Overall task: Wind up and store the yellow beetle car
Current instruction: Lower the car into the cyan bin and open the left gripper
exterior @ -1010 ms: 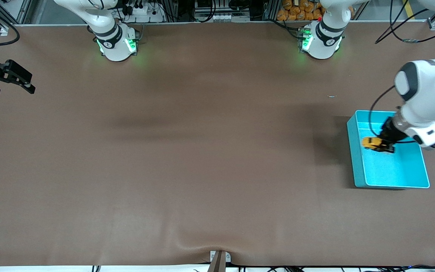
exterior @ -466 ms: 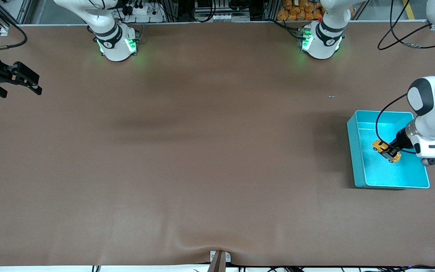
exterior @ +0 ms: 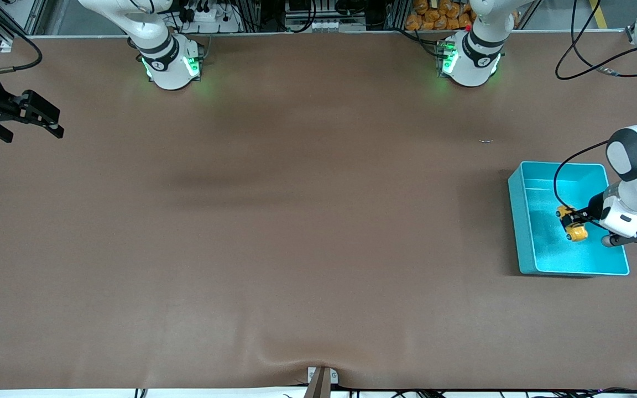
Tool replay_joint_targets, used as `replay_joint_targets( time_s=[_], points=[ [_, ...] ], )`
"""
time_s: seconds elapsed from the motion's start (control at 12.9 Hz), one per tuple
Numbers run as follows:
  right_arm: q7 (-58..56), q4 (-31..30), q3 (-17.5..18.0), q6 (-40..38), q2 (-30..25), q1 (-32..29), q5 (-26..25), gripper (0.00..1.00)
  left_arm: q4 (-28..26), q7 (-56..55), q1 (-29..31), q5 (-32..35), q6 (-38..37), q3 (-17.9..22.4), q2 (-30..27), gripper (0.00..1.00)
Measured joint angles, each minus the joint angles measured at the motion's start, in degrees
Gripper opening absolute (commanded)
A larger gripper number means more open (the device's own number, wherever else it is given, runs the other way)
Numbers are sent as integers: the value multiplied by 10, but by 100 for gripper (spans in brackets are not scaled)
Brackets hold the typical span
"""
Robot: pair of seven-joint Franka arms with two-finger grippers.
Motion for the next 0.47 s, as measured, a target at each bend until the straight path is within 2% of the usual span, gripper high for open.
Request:
replay_joint_targets(
  time_s=[0.23, 0.31, 0.39, 0.47],
  points=[
    [0, -1, 0, 0, 2, 1, 0, 100, 3, 39, 7, 52, 0, 0, 21, 0],
    [0, -1, 0, 0, 2, 2, 0, 100, 3, 40, 7, 61, 0, -1, 29, 35],
    [0, -1, 0, 0, 3, 2, 0, 100, 4, 40, 7, 63, 0, -1, 35, 93],
    [0, -1, 0, 0, 3, 2, 0, 100, 5, 40, 7, 64, 0, -1, 38, 100]
  ],
)
